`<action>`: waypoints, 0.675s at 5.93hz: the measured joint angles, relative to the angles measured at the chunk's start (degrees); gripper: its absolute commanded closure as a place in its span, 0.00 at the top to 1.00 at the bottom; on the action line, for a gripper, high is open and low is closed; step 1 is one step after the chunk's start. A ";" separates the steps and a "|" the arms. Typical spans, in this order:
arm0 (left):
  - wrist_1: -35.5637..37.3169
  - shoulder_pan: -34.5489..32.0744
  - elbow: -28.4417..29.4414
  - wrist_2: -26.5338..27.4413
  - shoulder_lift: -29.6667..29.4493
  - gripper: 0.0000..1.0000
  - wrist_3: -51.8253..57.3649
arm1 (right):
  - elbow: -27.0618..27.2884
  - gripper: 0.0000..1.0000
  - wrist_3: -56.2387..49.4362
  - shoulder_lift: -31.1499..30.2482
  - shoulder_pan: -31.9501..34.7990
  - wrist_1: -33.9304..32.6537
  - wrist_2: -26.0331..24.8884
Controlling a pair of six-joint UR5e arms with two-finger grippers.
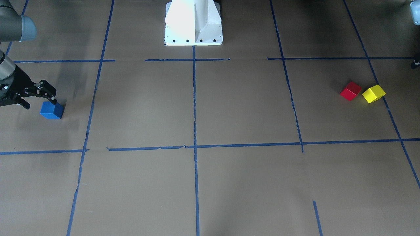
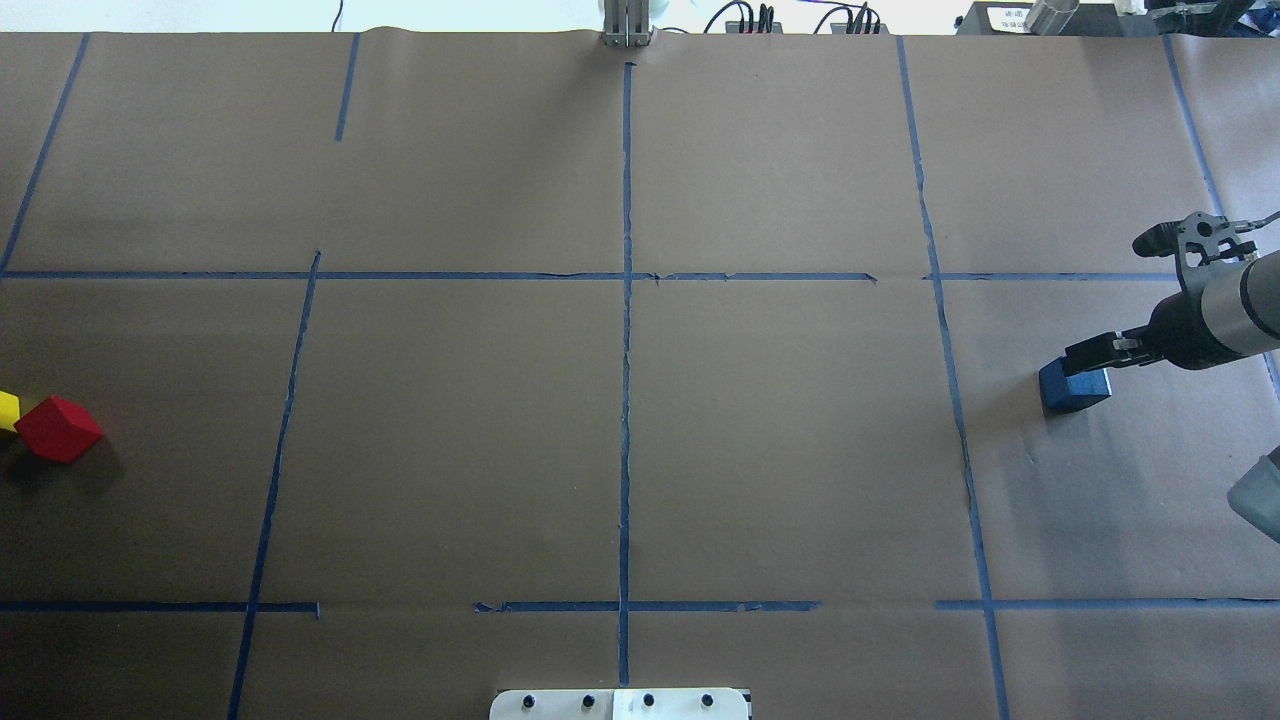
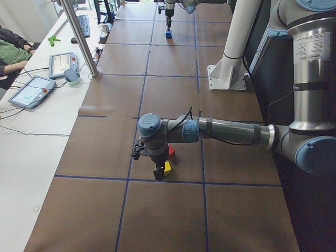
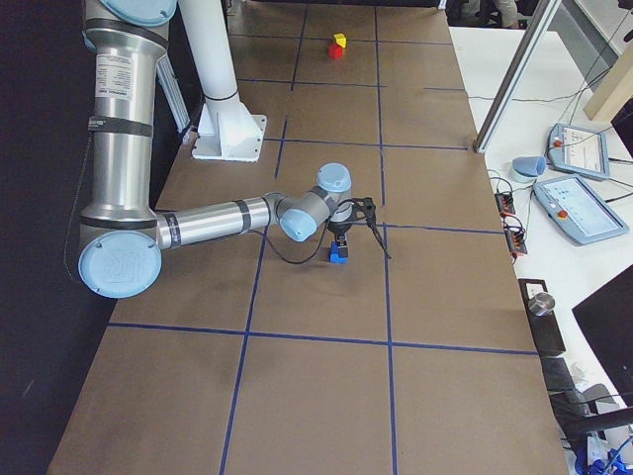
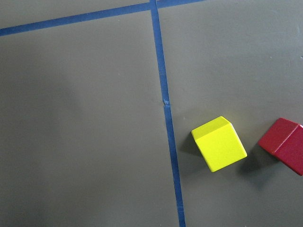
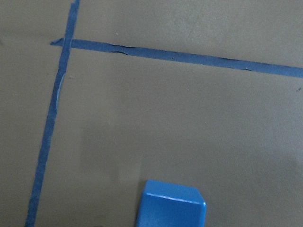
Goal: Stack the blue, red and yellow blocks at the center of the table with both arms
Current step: 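Reach the right gripper down to the blue cube and grasp it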
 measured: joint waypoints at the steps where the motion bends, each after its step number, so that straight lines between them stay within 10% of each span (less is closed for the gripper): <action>1: 0.03 0.18 0.03 0.00 0.03 1.00 0.00 | -0.98 1.00 0.02 0.17 -0.70 0.05 -0.70; 3: 0.08 0.43 0.03 0.00 0.02 1.00 0.00 | -3.51 1.00 0.06 1.13 -2.32 0.12 -1.38; 4: 0.09 0.47 0.04 0.00 0.03 1.00 0.00 | -4.19 0.64 0.13 1.43 -3.16 0.14 -1.54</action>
